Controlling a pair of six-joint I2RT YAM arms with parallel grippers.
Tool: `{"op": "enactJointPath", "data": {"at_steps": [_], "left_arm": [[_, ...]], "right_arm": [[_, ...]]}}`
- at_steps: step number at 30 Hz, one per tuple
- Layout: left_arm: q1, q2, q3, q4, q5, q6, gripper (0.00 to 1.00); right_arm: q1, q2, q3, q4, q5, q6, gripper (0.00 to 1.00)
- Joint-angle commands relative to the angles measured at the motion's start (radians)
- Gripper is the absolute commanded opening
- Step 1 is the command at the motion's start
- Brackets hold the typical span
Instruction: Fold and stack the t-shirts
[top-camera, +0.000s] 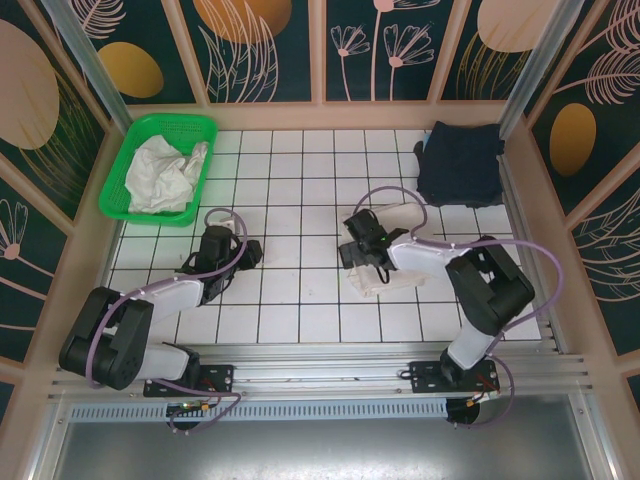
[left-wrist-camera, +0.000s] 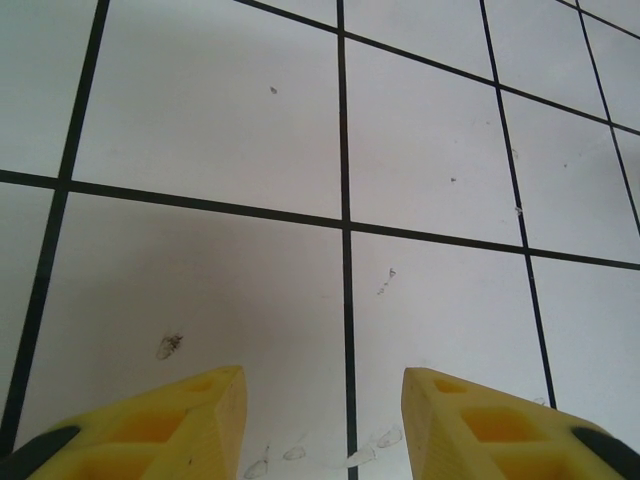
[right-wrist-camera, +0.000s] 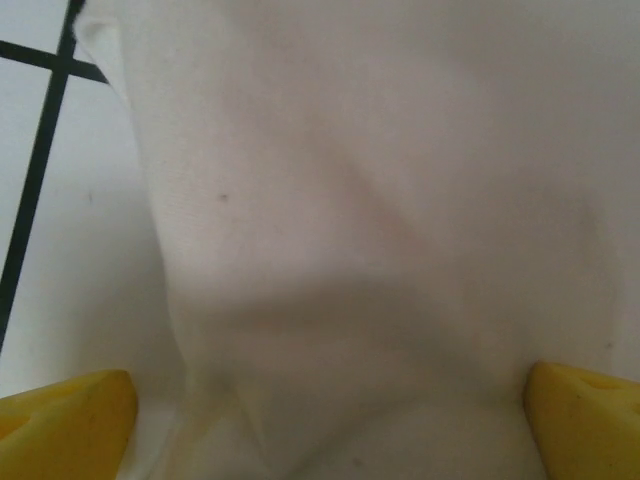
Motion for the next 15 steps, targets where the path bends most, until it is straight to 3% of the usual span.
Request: {"op": "enactJointPath", "data": {"at_steps": [1, 6, 9, 15], "left_arm": [[-0.004, 0.005, -0.012, 0.027, -0.017, 0.023, 0.46], [-0.004, 0.027, 0.014, 0.020, -0.012, 0.041, 0.45], [-0.004, 0.029, 0.019, 0.018, -0.013, 0.045, 0.45], [-0.004, 0.016, 0.017, 0.003, -0.018, 0.053, 0.45]], "right_arm": [[0.003, 0.055, 0.030, -0.097, 0.062, 0.061, 0.93], [0.006, 0.108, 0.043, -0.109, 0.053, 0.078, 0.58], [0.005, 0.104, 0.035, -0.104, 0.065, 0.078, 0.44], [-0.002, 0.077, 0.057, -0.113, 0.051, 0.057, 0.26]]}}
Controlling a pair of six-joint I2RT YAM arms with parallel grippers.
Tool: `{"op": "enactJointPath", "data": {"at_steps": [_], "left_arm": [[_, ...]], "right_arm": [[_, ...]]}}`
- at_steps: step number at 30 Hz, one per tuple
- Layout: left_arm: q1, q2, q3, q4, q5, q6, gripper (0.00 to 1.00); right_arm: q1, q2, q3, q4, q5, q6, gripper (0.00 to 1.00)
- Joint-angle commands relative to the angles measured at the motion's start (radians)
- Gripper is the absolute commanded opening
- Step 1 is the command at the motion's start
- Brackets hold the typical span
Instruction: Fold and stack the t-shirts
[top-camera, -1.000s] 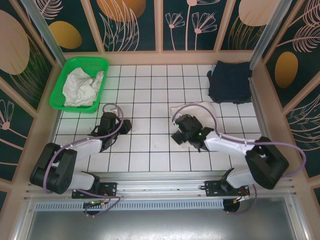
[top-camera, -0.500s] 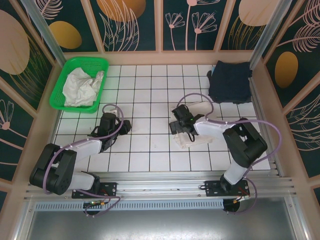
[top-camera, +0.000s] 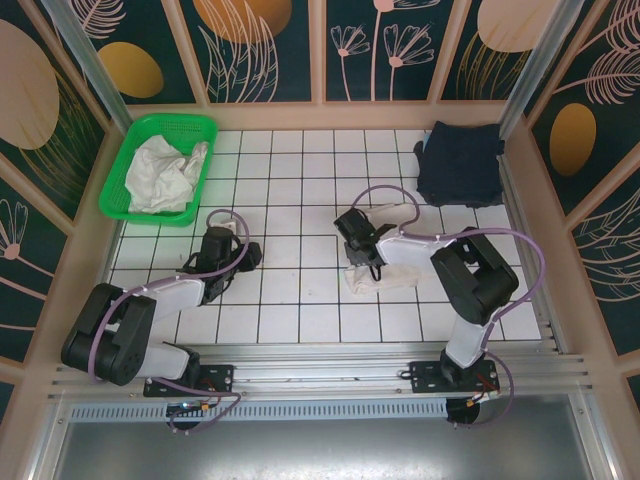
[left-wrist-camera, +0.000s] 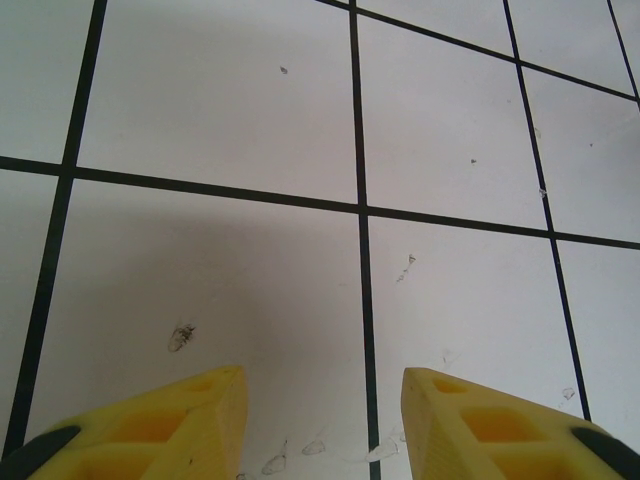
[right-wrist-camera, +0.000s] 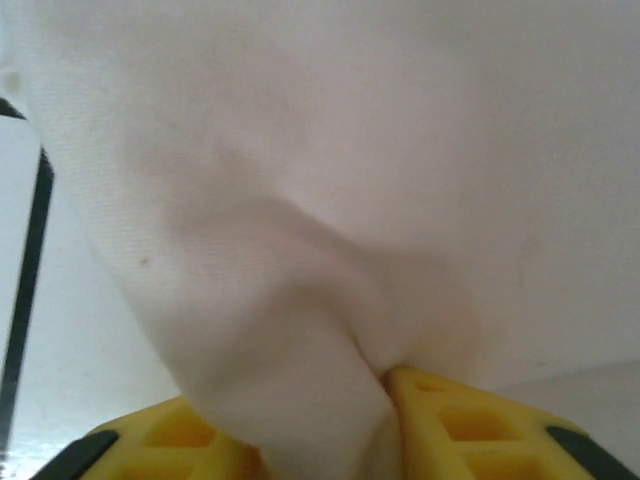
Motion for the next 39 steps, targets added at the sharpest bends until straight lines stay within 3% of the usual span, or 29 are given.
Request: {"op": "enactJointPath", "data": {"at_steps": [1, 8, 14, 21, 25, 26, 28, 30, 32, 35, 39], "left_arm": [[-0.004, -0.011, 0.017, -0.001, -0.020, 0.025, 0.45], [-0.004, -0.074, 0.004, -0.029, -0.045, 0.026, 0.45], [-0.004, -0.091, 0.014, -0.040, -0.030, 0.020, 0.45], [-0.004, -0.056, 0.058, 0.006, 0.028, 0.005, 0.44], [-0.001, -0.075, 0.094, -0.028, -0.035, 0.011, 0.46], [-0.001, -0.083, 0.106, -0.045, -0.057, 0.015, 0.48], [-0.001, -0.091, 0.128, -0.062, -0.075, 0.026, 0.50], [-0.001, -0.069, 0.163, -0.056, -0.050, 0.037, 0.51], [-0.001, -0.015, 0.219, -0.058, 0.022, 0.046, 0.51], [-0.012, 0.087, 0.315, -0.039, 0.143, 0.055, 0.49], [-0.090, 0.215, 0.461, -0.064, 0.165, 0.114, 0.49]], "right_arm": [[-0.008, 0.017, 0.007, -0.088, 0.008, -0.015, 0.22], [0.027, -0.003, 0.076, -0.185, 0.105, -0.045, 0.00], [0.030, -0.066, 0.105, -0.170, 0.119, -0.104, 0.00], [0.238, 0.070, 0.154, 0.013, 0.085, -0.450, 0.00], [0.321, 0.142, 0.182, 0.064, 0.017, -0.503, 0.00], [0.333, 0.135, 0.161, 0.071, -0.028, -0.492, 0.04], [0.363, 0.102, 0.100, 0.090, -0.053, -0.457, 0.31], [0.399, 0.045, 0.032, 0.090, -0.026, -0.408, 0.50], [0.420, -0.031, -0.014, 0.068, 0.049, -0.325, 0.66], [0.432, -0.178, -0.076, 0.008, 0.115, -0.156, 0.99], [0.427, -0.396, -0.198, -0.001, 0.104, 0.149, 0.99]]}}
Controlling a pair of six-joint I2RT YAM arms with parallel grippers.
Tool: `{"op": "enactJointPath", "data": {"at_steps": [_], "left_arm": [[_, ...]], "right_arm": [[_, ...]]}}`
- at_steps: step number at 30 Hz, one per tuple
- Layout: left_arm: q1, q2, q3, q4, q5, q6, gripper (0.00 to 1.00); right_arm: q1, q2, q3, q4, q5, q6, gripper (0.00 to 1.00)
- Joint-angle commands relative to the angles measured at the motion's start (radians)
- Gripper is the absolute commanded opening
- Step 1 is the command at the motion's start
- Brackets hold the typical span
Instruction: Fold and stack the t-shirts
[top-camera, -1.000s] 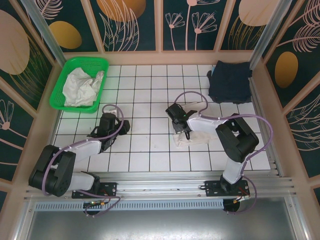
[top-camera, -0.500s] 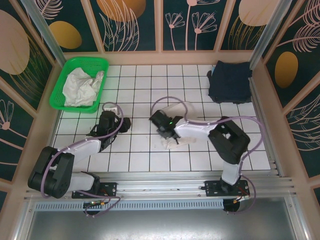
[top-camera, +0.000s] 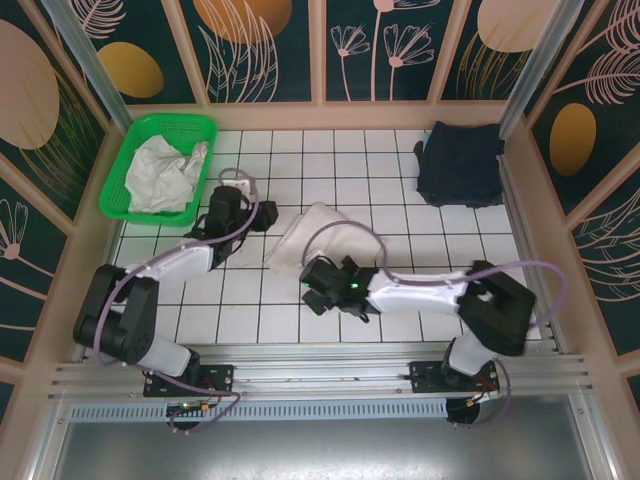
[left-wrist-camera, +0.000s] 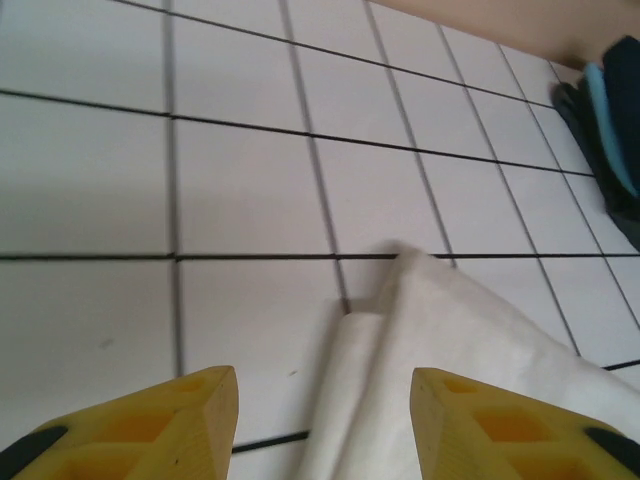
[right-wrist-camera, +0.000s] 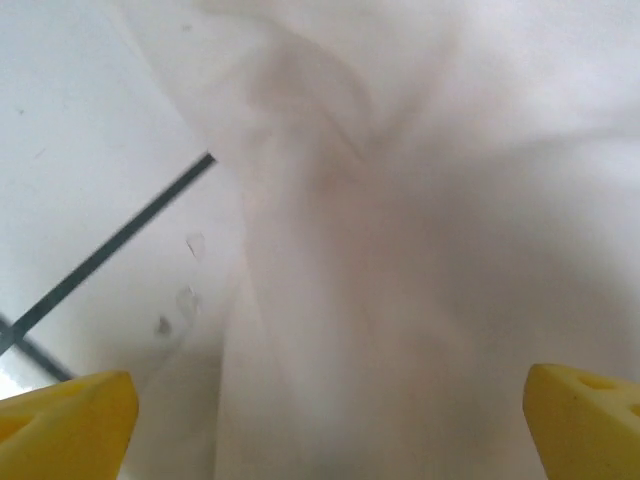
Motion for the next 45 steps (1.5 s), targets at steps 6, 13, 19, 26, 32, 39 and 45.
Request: {"op": "enactJointPath", "data": {"at_steps": [6, 13, 19, 26, 32, 39, 45], "left_arm": [[-0.092, 0.311, 0.275, -0.065, 0.179, 0.082, 0.43], [-0.091, 0.283, 0.097, 0.019, 0.170, 0.036, 0.42], [-0.112, 0.192, -0.104, 0.147, 0.214, -0.065, 0.38], [-0.204, 0.022, -0.300, 0.233, 0.201, -0.183, 0.37], [-0.325, -0.063, -0.378, 0.280, 0.172, -0.276, 0.37], [-0.335, -0.291, -0.368, 0.069, 0.029, -0.225, 0.51], [-0.266, -0.180, -0.119, -0.100, -0.126, -0.076, 0.60]], "right_arm": [[-0.145, -0.306, -0.340, 0.383, -0.184, 0.542, 0.92], [-0.399, -0.223, -0.365, 0.445, -0.298, 0.550, 0.79], [-0.524, 0.010, -0.200, 0.485, -0.423, 0.456, 0.58], [-0.584, 0.321, 0.167, 0.437, -0.574, 0.244, 0.56], [-0.609, 0.557, 0.610, 0.210, -0.669, 0.059, 0.67], [-0.662, 0.282, 0.443, 0.153, -0.467, 0.147, 0.87], [-0.490, -0.092, -0.054, 0.324, -0.372, 0.403, 0.99]]}}
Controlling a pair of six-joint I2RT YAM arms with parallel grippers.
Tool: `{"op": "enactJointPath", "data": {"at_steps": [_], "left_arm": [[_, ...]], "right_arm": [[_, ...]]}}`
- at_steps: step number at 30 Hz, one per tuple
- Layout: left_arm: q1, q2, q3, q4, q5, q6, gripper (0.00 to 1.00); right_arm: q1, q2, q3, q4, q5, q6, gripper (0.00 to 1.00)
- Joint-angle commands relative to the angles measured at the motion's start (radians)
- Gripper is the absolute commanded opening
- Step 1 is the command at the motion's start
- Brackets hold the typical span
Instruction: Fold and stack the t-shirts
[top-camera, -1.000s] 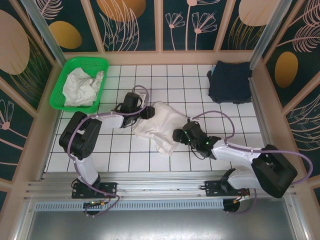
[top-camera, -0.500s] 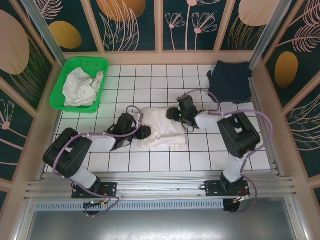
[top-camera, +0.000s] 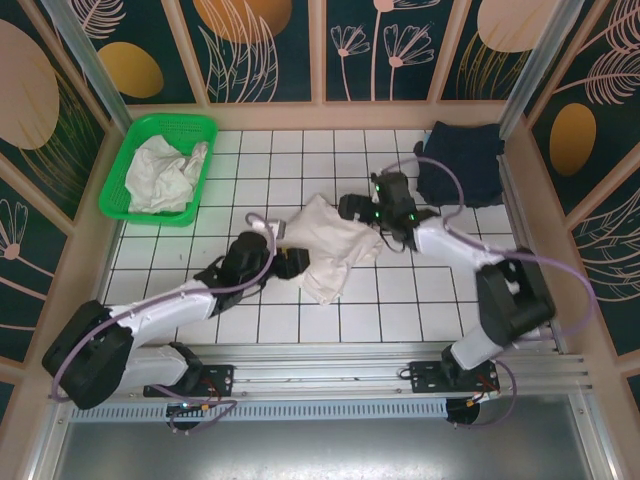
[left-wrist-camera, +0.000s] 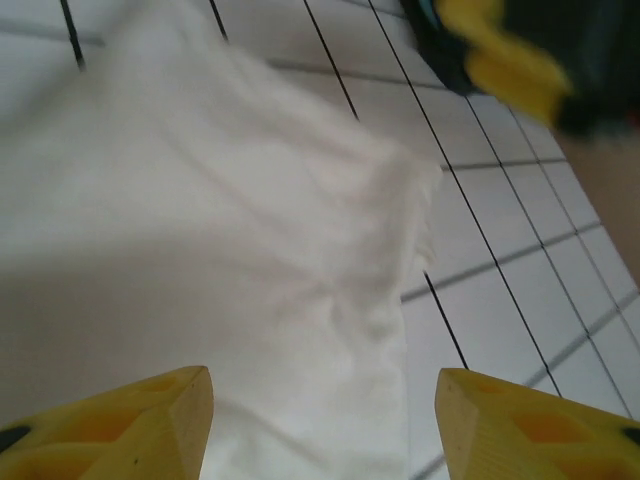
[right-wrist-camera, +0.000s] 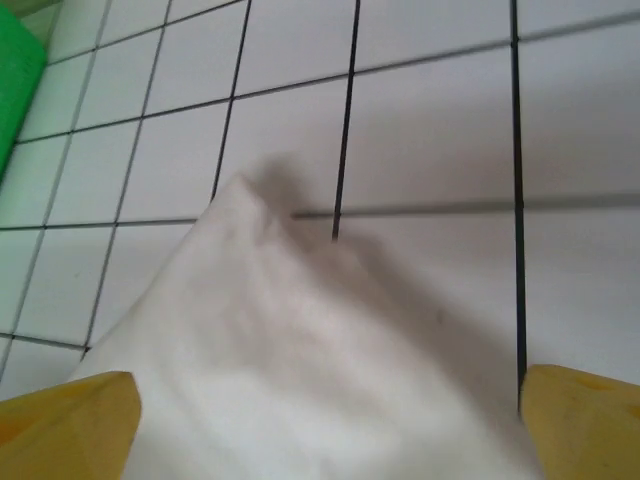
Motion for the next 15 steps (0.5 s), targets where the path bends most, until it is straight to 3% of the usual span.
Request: {"op": "enactJointPath", "data": {"at_steps": [1, 7, 15], "left_arm": [[0.071, 0.128, 0.160, -0.110, -0.072, 0.113, 0.59], [0.166, 0.423, 0.430, -0.149, -0.006, 0.169, 0.54], [0.178, 0.586, 0.486, -0.124, 0.036, 0.166, 0.53]], "right_arm": [[0.149, -0.092, -0.156, 0.067, 0.092, 0.180, 0.99], [0.259, -0.108, -0.263, 0.080, 0.131, 0.340, 0.99], [0.243, -0.030, -0.269, 0.056, 0.175, 0.348, 0.99]]}}
